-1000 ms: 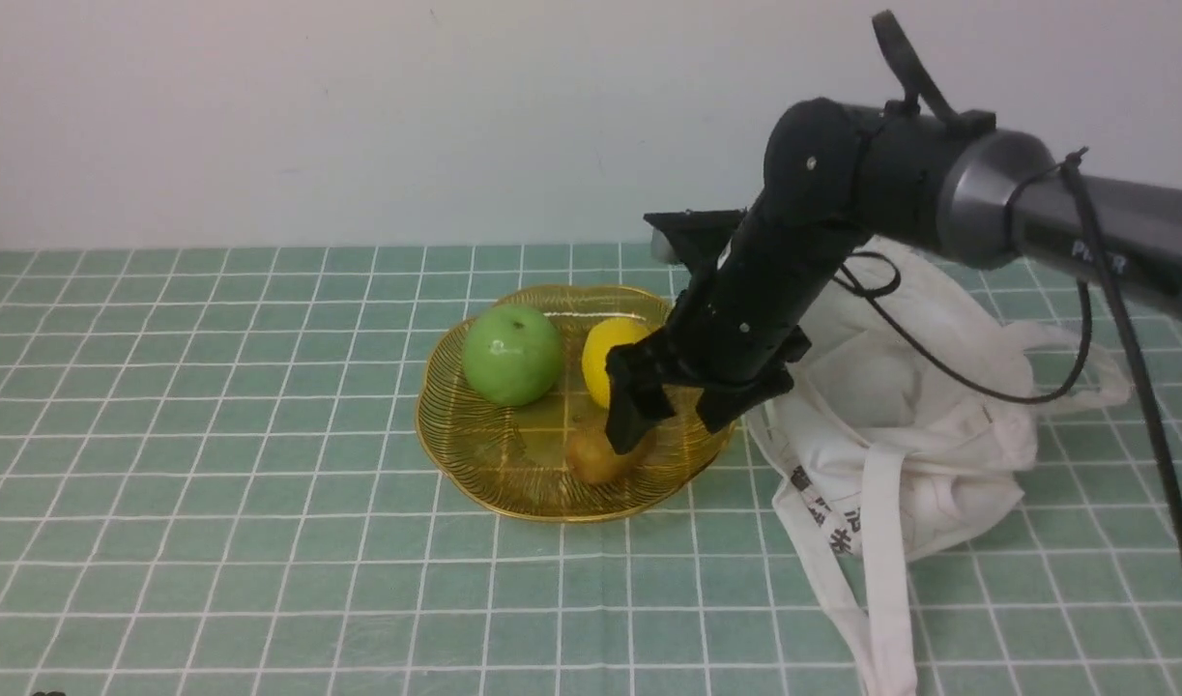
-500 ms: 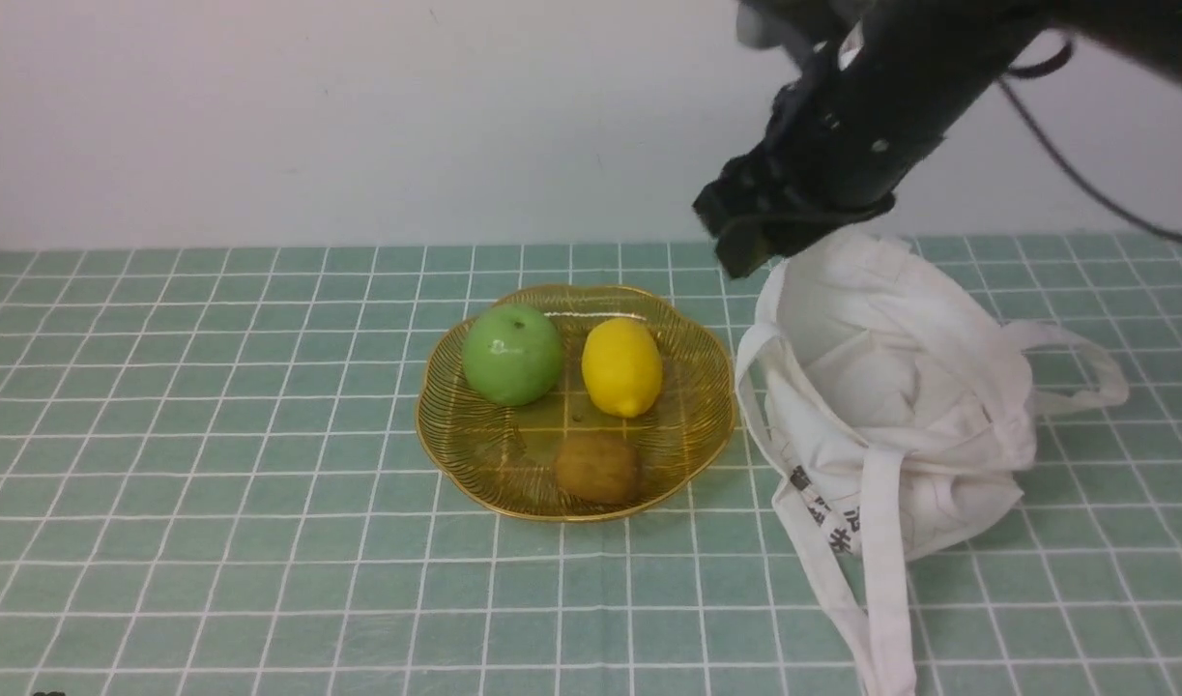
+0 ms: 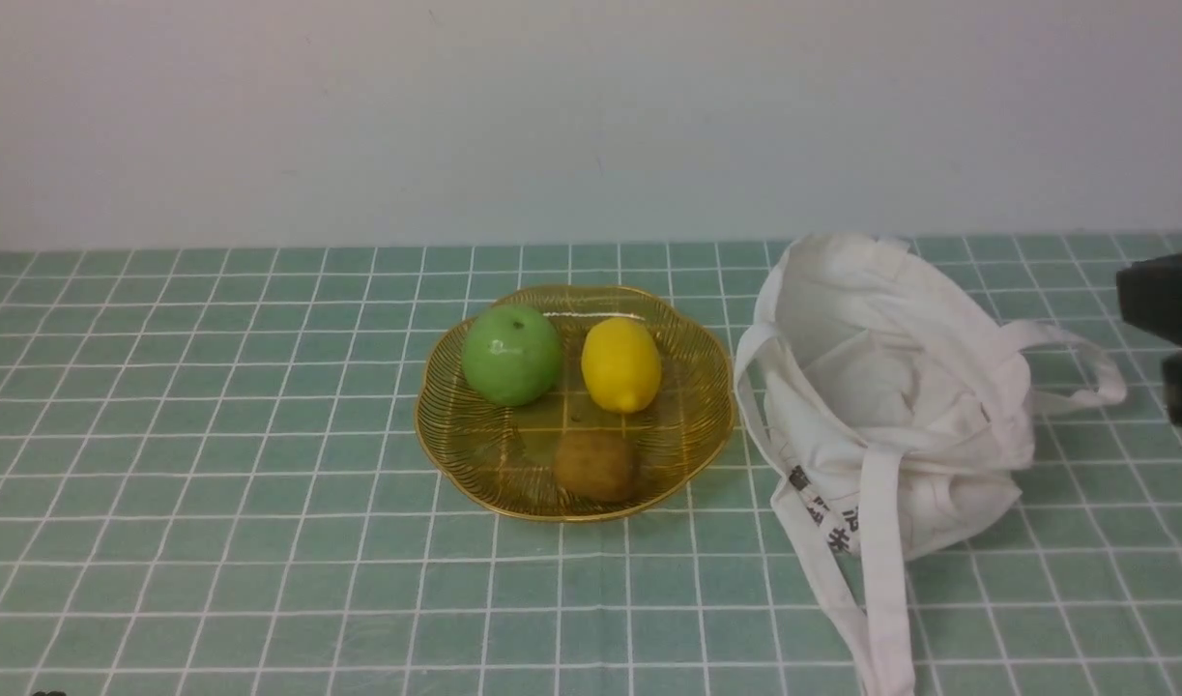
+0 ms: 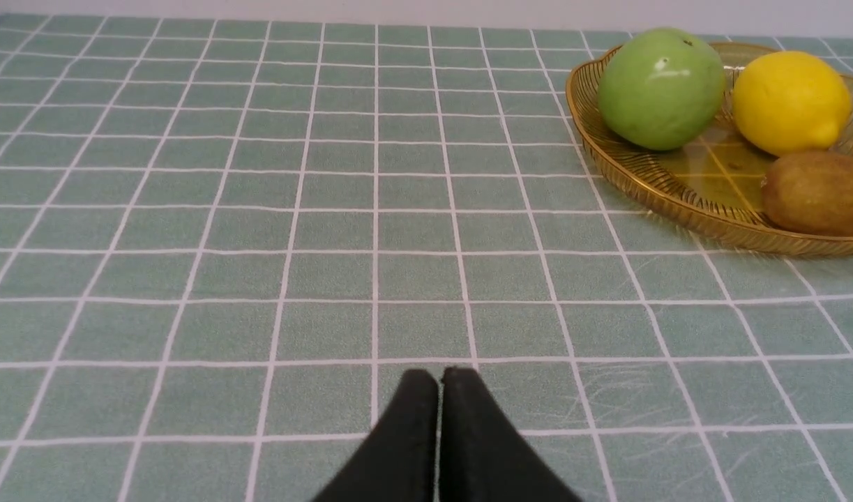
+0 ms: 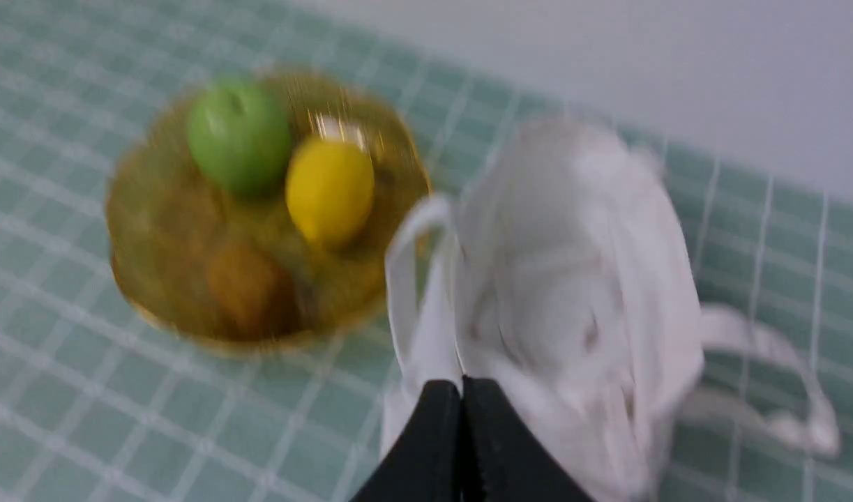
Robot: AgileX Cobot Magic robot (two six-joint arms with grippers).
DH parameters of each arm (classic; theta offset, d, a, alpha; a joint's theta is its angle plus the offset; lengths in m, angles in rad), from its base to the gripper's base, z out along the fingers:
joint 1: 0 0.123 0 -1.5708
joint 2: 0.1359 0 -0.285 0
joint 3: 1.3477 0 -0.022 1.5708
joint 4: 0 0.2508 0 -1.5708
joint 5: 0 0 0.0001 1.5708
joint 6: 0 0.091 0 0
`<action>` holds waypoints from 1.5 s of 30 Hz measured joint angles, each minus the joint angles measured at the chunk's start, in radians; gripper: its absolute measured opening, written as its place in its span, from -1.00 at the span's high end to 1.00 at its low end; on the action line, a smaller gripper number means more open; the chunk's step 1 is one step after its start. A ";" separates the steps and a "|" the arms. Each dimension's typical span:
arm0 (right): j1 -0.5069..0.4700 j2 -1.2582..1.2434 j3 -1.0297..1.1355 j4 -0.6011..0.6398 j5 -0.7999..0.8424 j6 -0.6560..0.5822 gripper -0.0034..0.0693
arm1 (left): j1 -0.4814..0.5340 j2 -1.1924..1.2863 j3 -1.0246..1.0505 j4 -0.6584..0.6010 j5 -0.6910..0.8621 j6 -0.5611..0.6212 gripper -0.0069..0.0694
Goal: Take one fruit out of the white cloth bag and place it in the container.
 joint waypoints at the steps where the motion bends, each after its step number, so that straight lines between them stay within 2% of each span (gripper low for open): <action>1: 0.000 -0.063 0.080 0.000 -0.148 0.010 0.94 | 0.000 0.000 0.000 0.000 0.000 0.000 0.84; 2: 0.000 -0.104 0.151 0.000 -0.252 0.017 0.94 | 0.000 0.000 0.000 0.000 0.000 0.000 0.84; 5: 0.000 -0.162 0.297 0.000 -0.432 0.020 0.94 | 0.000 0.000 0.000 0.000 0.000 0.000 0.84; 8: 0.000 -0.163 0.353 -0.003 -0.496 0.022 0.94 | 0.000 0.000 0.000 0.000 0.000 0.000 0.84; 38: -0.002 -0.198 0.434 -0.009 -0.504 0.014 0.94 | 0.000 0.000 0.000 0.000 0.000 0.000 0.84; 42: -0.034 -0.292 0.545 0.007 -0.504 -0.015 0.94 | 0.000 0.000 0.000 0.000 0.000 0.000 0.84; 45: -0.127 -0.463 0.686 0.060 -0.500 -0.026 0.94 | 0.000 0.000 0.000 0.000 0.000 0.000 0.84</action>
